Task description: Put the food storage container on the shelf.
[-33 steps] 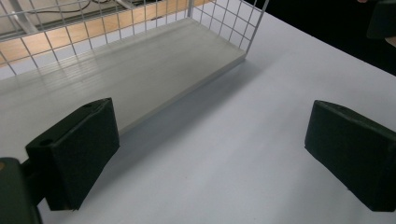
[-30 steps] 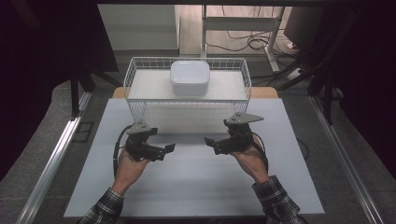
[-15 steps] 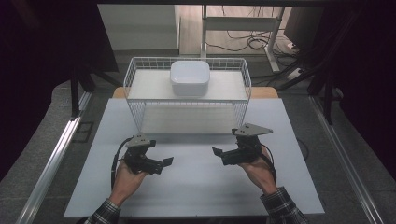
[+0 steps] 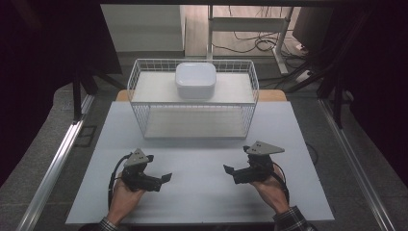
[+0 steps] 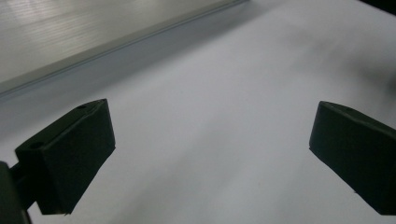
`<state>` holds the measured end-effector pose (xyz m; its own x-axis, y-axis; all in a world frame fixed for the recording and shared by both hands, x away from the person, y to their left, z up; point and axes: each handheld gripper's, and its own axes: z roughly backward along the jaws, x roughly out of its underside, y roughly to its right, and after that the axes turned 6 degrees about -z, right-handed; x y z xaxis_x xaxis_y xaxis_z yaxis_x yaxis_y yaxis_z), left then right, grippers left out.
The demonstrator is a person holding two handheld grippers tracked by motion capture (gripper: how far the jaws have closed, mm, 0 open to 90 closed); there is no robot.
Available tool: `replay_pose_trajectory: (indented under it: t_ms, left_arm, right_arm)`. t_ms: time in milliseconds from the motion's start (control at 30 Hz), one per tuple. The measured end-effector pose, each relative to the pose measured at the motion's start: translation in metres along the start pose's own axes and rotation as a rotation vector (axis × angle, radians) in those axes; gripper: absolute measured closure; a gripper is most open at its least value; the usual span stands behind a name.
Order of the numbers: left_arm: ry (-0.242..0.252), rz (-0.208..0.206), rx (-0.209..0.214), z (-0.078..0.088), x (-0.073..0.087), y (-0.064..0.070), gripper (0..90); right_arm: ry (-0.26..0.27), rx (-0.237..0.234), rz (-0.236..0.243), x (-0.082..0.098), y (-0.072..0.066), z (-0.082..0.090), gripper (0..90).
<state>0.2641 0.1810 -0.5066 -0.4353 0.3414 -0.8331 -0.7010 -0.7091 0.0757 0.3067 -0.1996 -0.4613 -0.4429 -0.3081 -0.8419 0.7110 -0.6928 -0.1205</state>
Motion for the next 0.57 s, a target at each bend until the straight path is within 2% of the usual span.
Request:
replay_pose_trajectory:
  t_ms: [133, 233, 267, 300, 333, 367, 500, 567]
  left_arm:
    - [-0.014, -0.003, 0.003, -0.002, 0.006, 0.002, 0.2]
    - [-0.072, -0.008, 0.04, -0.01, 0.014, 0.006, 0.8]
    - [-0.072, -0.008, 0.04, -0.01, 0.014, 0.006, 0.8]
    - [-0.104, -0.014, 0.047, -0.015, 0.018, 0.008, 0.8]
    - [-0.104, -0.014, 0.047, -0.015, 0.018, 0.008, 0.8]
    - [-0.134, -0.024, 0.042, -0.019, 0.019, 0.009, 0.7]
    - [-0.147, -0.021, 0.035, -0.021, 0.021, 0.008, 0.6]
    - [-0.139, -0.002, 0.033, -0.02, 0.021, 0.005, 0.6]
  right_arm:
    - [0.0, 0.003, -0.008, 0.009, 0.001, 0.0, 0.0]
    - [-0.024, 0.003, -0.016, 0.019, 0.002, -0.002, 0.0]
    - [-0.024, 0.003, -0.016, 0.019, 0.002, -0.002, 0.0]
    - [-0.051, 0.005, -0.014, 0.026, 0.002, -0.007, 0.0]
    - [-0.051, 0.005, -0.014, 0.026, 0.002, -0.007, 0.0]
    - [-0.082, 0.01, -0.01, 0.032, 0.002, -0.011, 0.0]
    - [-0.125, 0.012, -0.006, 0.038, 0.002, -0.018, 0.0]
    - [-0.151, 0.013, -0.005, 0.041, 0.003, -0.022, 0.0]
